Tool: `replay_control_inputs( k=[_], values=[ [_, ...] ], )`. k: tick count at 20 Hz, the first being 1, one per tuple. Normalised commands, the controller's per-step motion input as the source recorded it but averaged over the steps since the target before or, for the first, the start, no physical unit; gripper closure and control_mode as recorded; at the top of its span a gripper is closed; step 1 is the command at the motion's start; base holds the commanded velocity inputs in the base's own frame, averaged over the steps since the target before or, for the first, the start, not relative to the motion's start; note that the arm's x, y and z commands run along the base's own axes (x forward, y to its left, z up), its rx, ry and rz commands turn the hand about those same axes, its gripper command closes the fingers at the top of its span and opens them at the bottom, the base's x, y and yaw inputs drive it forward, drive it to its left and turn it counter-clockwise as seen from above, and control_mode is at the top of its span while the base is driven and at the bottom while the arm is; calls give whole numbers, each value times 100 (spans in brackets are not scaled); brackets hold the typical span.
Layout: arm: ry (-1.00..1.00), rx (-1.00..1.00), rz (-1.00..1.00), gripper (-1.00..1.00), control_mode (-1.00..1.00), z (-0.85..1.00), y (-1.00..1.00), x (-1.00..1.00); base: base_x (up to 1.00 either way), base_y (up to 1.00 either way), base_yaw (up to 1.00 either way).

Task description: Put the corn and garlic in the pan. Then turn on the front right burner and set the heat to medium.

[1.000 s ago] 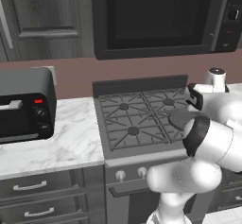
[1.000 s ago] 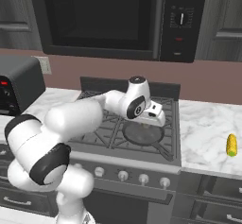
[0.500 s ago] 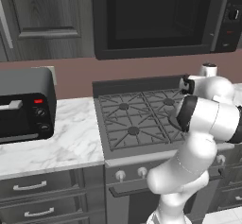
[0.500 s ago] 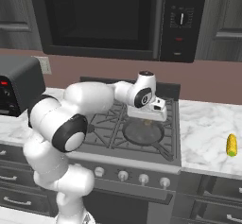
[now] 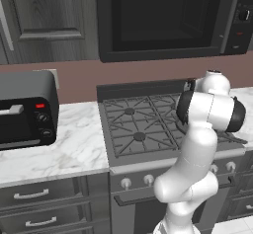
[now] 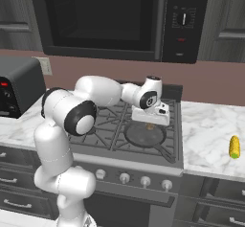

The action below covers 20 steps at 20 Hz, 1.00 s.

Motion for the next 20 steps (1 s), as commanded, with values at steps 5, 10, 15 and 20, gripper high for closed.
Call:
replay_control_inputs(
  k=[5,10,15,20],
  values=[
    [0,3,4,100,-100,-48,0,0,0,0,0],
    [0,0,1,100,-100,-24,0,0,0,0,0],
    [0,0,0,-100,-100,0,0,0,0,0,0],
    [0,0,0,-100,-100,0,0,0,0,0,0]
  ],
)
